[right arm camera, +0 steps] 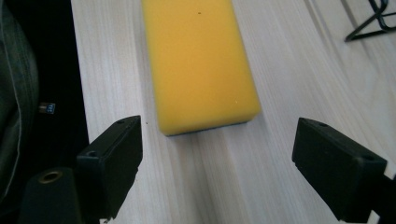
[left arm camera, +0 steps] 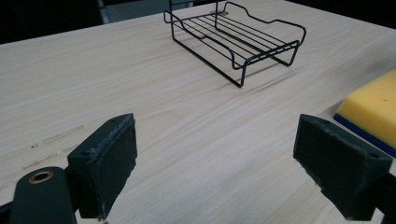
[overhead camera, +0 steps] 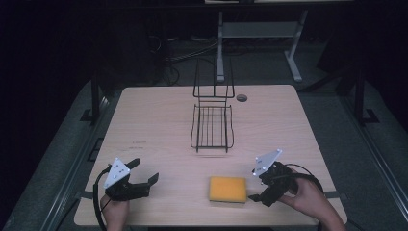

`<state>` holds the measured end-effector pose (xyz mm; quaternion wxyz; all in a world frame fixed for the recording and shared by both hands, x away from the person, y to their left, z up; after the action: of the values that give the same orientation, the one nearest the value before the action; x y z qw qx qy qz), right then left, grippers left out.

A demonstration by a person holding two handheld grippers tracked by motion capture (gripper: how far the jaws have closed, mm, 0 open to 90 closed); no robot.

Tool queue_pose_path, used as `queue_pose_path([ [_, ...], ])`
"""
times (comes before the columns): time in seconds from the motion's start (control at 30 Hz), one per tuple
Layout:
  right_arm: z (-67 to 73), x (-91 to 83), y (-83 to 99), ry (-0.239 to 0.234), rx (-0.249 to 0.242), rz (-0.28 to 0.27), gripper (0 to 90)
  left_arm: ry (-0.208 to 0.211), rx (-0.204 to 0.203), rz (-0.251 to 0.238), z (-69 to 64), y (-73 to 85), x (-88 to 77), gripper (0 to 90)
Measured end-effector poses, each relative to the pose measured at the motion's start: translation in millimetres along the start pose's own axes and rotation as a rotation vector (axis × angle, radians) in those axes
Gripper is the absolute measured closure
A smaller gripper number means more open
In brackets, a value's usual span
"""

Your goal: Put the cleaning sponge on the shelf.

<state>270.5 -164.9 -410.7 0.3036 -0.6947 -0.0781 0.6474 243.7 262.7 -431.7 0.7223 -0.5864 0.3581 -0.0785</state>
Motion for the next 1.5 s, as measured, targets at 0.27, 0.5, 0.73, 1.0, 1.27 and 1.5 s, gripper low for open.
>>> queue_pose_path([
  [0.27, 3.0, 11.6, -18.7, -0.020, -0.045, 0.032, 15.9, -0.002, -0.002, 0.001, 1.7, 0.3, -1.0, 12.8],
  [0.5, 4.1, 20.7, -29.7, -0.037, -0.063, 0.057, 15.7, -0.002, 0.000, -0.004, 2.3, 0.3, -1.6, 12.8],
  [0.73, 4.4, 30.4, -36.8, -0.058, -0.073, 0.079, 15.4, 0.002, 0.001, -0.001, 1.5, 0.1, -0.9, 12.8],
  [1.0, 4.4, 38.3, -42.3, -0.069, -0.082, 0.104, 15.3, 0.003, 0.003, -0.001, 1.4, -0.1, -1.0, 12.8],
  [1.27, 4.3, 44.7, -49.9, -0.073, -0.095, 0.132, 15.4, 0.000, -0.003, -0.006, 2.2, 0.2, -1.7, 12.8],
  [1.5, 4.4, 51.1, -53.1, -0.081, -0.100, 0.152, 15.4, 0.001, -0.004, -0.005, 2.1, 0.1, -1.8, 12.8],
])
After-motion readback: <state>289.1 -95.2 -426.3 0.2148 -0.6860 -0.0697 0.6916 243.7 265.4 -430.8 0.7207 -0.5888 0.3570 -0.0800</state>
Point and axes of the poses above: each handheld gripper's, and its own axes: x roughly forward along the jaws, y roughly out of its underside, z roughly to its left, the point moved 1 cm from there along x, roughly forward along the jaws, and after that the axes turned 3 degrees about x, right-handed, at the moved point
